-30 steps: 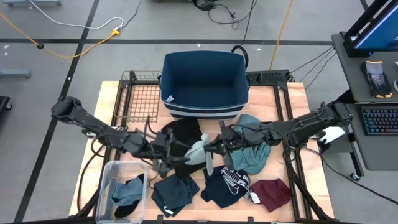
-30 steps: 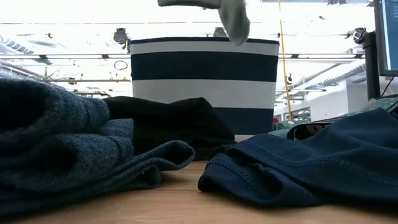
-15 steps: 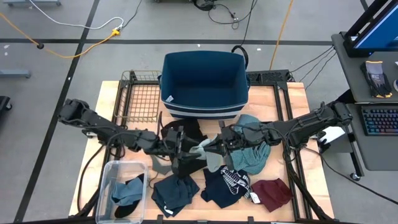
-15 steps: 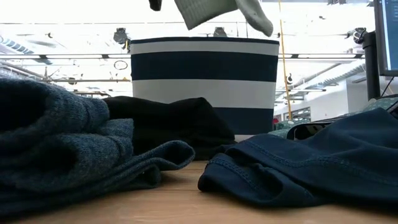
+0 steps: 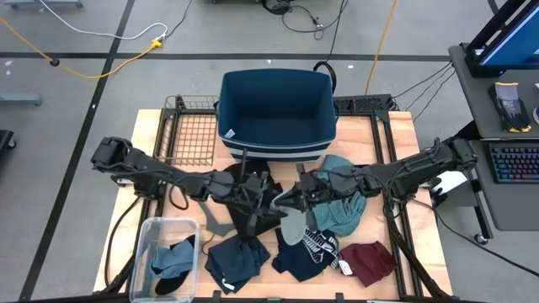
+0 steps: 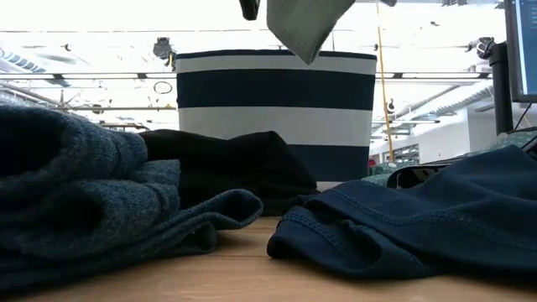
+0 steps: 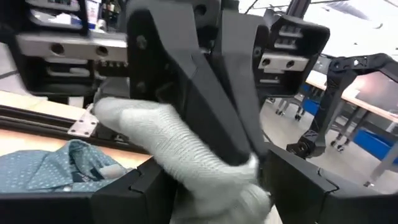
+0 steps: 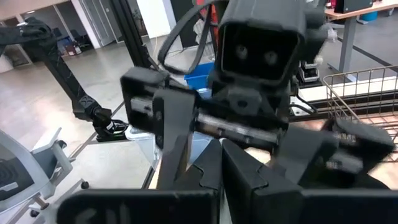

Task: Pick & Place Cloths
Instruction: Put the gray sock into the transparent container

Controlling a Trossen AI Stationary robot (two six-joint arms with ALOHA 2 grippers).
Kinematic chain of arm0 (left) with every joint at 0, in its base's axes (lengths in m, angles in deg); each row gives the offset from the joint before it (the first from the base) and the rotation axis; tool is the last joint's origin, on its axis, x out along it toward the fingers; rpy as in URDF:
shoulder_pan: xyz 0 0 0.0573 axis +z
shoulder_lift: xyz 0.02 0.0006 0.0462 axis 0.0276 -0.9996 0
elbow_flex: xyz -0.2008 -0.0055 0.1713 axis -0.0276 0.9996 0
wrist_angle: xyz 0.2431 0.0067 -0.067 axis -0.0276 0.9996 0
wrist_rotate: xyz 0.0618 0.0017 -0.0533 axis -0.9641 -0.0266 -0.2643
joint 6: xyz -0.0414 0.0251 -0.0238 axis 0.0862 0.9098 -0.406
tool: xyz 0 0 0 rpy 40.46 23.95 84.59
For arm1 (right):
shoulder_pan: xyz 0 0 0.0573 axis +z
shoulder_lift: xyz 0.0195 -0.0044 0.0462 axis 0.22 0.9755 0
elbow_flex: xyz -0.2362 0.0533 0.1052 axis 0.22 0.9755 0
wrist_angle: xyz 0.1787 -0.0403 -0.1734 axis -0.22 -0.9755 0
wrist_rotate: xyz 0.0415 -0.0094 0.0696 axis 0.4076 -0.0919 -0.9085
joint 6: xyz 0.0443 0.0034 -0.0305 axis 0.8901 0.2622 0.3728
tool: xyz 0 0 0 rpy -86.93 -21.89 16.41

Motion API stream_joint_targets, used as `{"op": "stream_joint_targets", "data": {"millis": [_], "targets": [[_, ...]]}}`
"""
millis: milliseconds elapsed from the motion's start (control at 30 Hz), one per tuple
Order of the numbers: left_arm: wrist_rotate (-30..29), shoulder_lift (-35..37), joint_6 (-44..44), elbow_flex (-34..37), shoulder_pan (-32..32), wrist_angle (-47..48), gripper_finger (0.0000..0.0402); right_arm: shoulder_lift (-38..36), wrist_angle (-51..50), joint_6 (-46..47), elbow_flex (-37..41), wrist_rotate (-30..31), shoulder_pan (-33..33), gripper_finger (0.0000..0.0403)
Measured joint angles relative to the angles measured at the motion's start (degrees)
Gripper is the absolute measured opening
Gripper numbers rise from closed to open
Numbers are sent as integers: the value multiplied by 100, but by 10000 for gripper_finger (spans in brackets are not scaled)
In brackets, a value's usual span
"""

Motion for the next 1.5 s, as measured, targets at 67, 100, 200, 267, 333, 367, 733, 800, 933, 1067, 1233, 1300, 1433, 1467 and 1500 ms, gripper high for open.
{"op": "stream_joint_targets", "data": {"millis": [67, 100, 200, 267, 333, 367, 733, 800, 933, 1067, 1233, 1300, 1433, 1467, 1500], "targets": [[107, -67, -13, -74, 31, 63, 225, 0, -5, -3, 0, 2, -11, 0], [121, -133, -60, -136, 55, 75, 225, 0, -14, -3, 0, 1, -13, 0], [170, -209, -183, -185, 94, 105, 217, 0, 19, -2, 0, -96, -24, 0], [222, -205, -203, -222, 108, 167, 193, 4, 4, -1, 0, -101, -24, 0], [232, -195, -205, -234, 129, 240, 155, 4, 1, -1, 0, -101, -24, 0], [264, -197, -234, -232, 134, 254, 132, 4, -6, -1, 0, -101, -24, 0], [855, -197, -988, -230, 115, 518, 7, 2, -52, -1, 0, -251, 26, 29], [977, -197, -1164, -230, 71, 622, 7, 2, -61, 11, 0, -517, 28, 45], [1162, -116, -1514, -223, -47, 1005, 5, 2, -105, 312, 0, -907, 65, 82], [1176, 195, -1757, -221, -213, 1688, 4, -34, -503, 572, 0, -1334, 101, 110], [830, 825, -1982, -219, -494, 2514, 3, -135, -1233, 800, -1, -1471, 134, 116], [516, 1131, -2064, -223, -633, 2921, 2, -163, -1410, 787, -2, -1446, 146, 111], [-335, 1678, -2280, -219, -962, 3549, 2, -205, -1685, 594, 0, -1441, 216, 88], [-563, 1819, -2333, -219, -1073, 3737, 2, -210, -1672, 507, 0, -1441, 218, 80], [-801, 1931, -2403, -219, -1181, 3861, 2, -213, -1682, 428, 0, -1441, 231, 71]]}}
